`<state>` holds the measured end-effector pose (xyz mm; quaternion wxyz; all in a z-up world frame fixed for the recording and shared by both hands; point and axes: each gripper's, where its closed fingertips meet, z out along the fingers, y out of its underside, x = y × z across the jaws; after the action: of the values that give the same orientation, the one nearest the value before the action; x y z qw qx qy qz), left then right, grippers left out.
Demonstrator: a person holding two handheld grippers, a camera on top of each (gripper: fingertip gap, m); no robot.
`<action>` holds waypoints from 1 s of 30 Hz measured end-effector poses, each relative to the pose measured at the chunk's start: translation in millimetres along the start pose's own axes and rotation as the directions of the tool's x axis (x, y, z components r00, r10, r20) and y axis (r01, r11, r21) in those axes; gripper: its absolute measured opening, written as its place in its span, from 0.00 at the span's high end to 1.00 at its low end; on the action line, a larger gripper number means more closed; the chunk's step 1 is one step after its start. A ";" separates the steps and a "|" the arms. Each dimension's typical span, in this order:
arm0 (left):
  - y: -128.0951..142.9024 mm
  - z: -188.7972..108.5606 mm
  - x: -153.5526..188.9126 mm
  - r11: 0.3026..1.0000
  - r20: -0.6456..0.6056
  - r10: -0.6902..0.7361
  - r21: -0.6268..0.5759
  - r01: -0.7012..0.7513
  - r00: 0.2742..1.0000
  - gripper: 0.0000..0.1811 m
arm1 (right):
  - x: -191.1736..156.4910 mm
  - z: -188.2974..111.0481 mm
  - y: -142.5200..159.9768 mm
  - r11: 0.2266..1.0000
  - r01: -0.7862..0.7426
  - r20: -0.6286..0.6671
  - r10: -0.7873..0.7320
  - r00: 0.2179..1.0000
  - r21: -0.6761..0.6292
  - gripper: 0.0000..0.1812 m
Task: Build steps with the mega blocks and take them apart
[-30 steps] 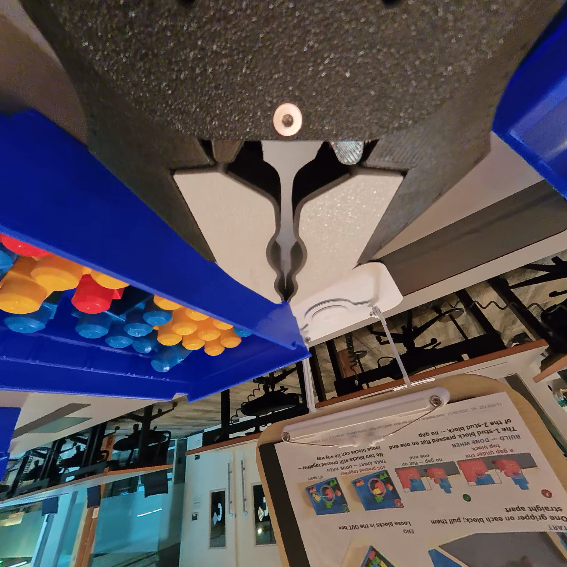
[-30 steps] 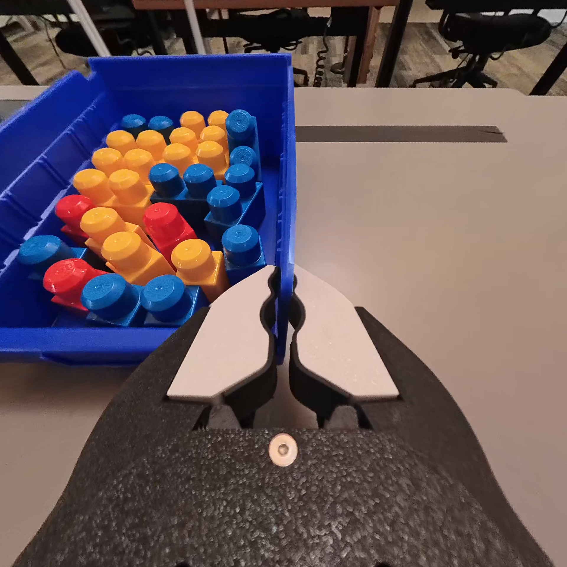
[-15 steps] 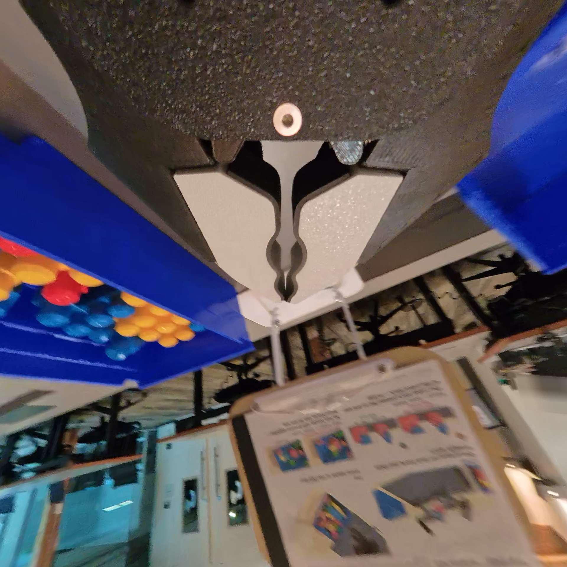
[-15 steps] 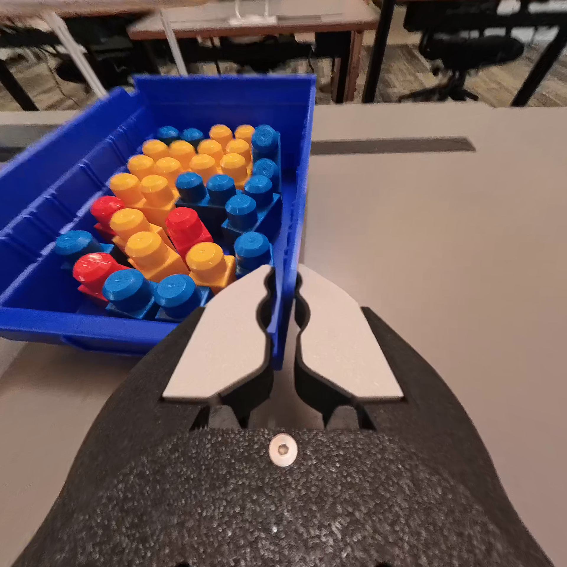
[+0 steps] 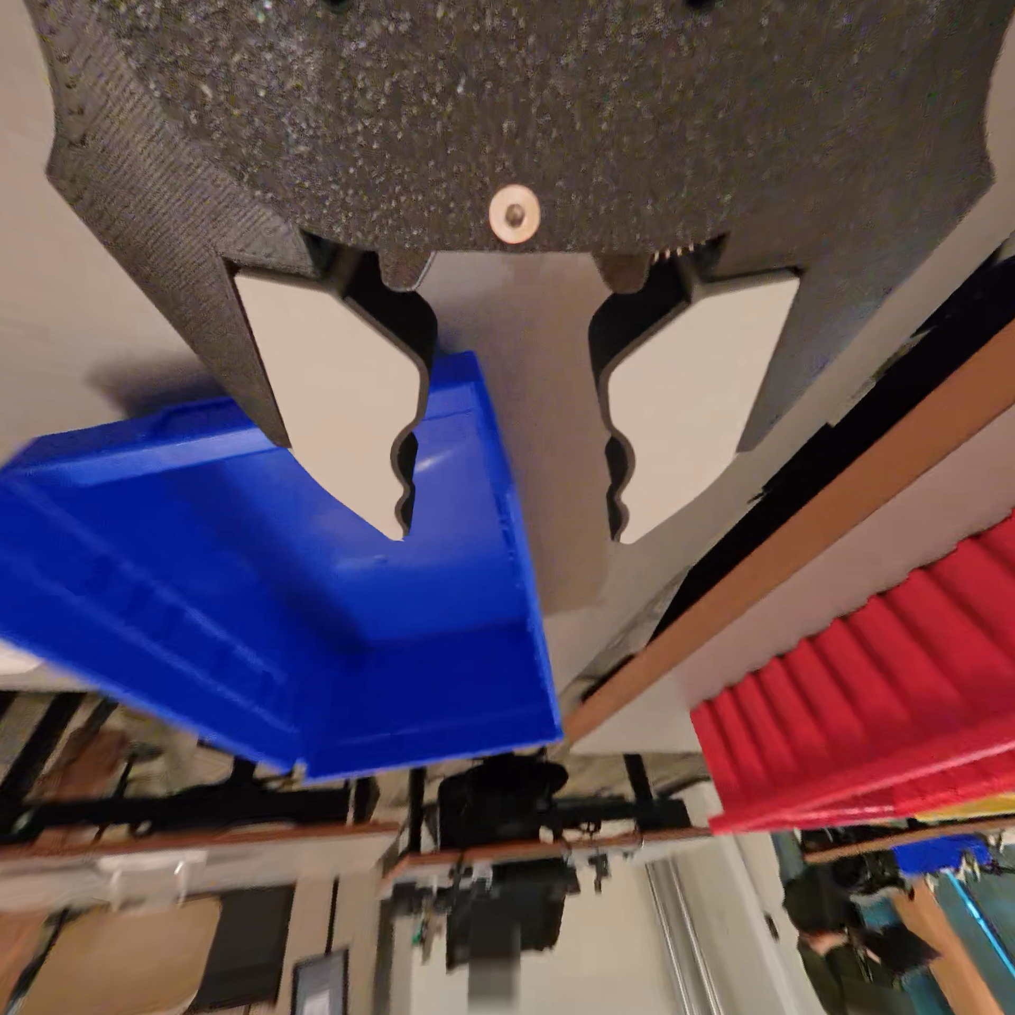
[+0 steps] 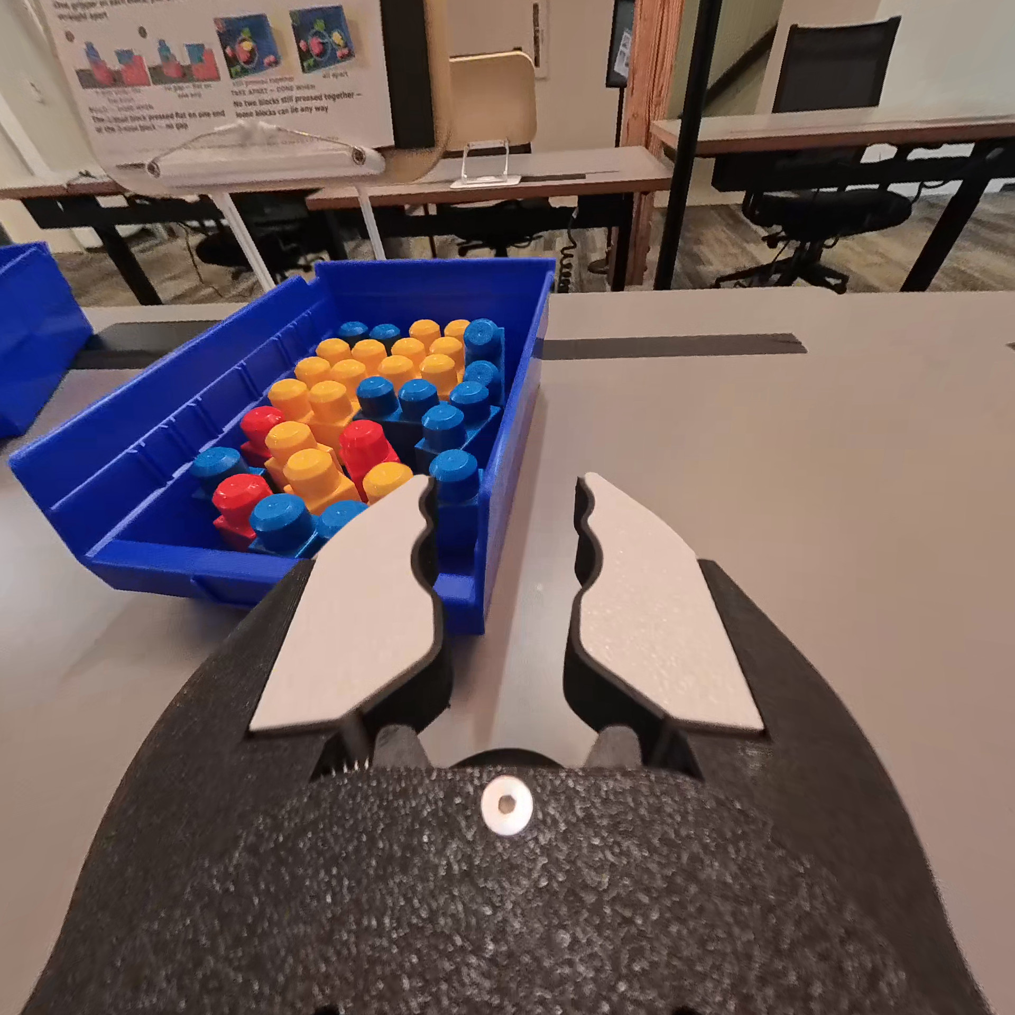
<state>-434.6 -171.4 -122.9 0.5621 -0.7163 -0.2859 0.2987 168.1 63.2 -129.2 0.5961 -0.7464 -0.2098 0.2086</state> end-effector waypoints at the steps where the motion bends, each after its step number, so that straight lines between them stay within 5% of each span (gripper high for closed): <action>1: 7.6 9.7 -2.0 0.999 0.006 0.016 -0.028 -0.016 1.000 0.64 | 0.0 0.1 1.4 1.000 -0.005 0.004 0.005 1.000 -0.003 0.74; 4: 27.1 38.7 -1.4 0.991 0.001 0.036 -0.128 -0.036 0.999 0.71 | 1.4 -2.4 1.0 1.000 -0.006 0.001 0.006 1.000 0.004 0.74; 9: 31.8 56.8 -1.8 0.977 -0.044 -0.088 -0.201 0.077 0.995 0.96 | 5.5 -10.5 -2.4 1.000 -0.011 0.006 0.011 1.000 0.019 0.75; 16: 35.2 48.1 -2.4 0.968 -0.040 -0.067 -0.244 0.055 0.997 0.96 | 5.8 -14.8 1.5 0.999 -0.027 0.027 0.026 0.999 0.020 0.77; 24: 46.7 -27.1 3.9 0.973 -0.118 -0.117 -0.214 0.090 0.986 0.97 | -22.7 -30.7 -5.0 0.998 0.056 0.080 -0.059 0.995 0.039 0.78; 30: 38.6 -98.4 26.7 0.973 -0.256 -0.195 -0.171 0.154 0.947 0.97 | -115.5 -42.8 5.2 0.988 0.151 0.272 -0.155 0.950 0.033 0.78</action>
<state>-340.5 -221.8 -144.8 0.5653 -0.7621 -0.2901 0.1245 97.1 -37.1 -118.6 0.5801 -0.6884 -0.3461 0.2640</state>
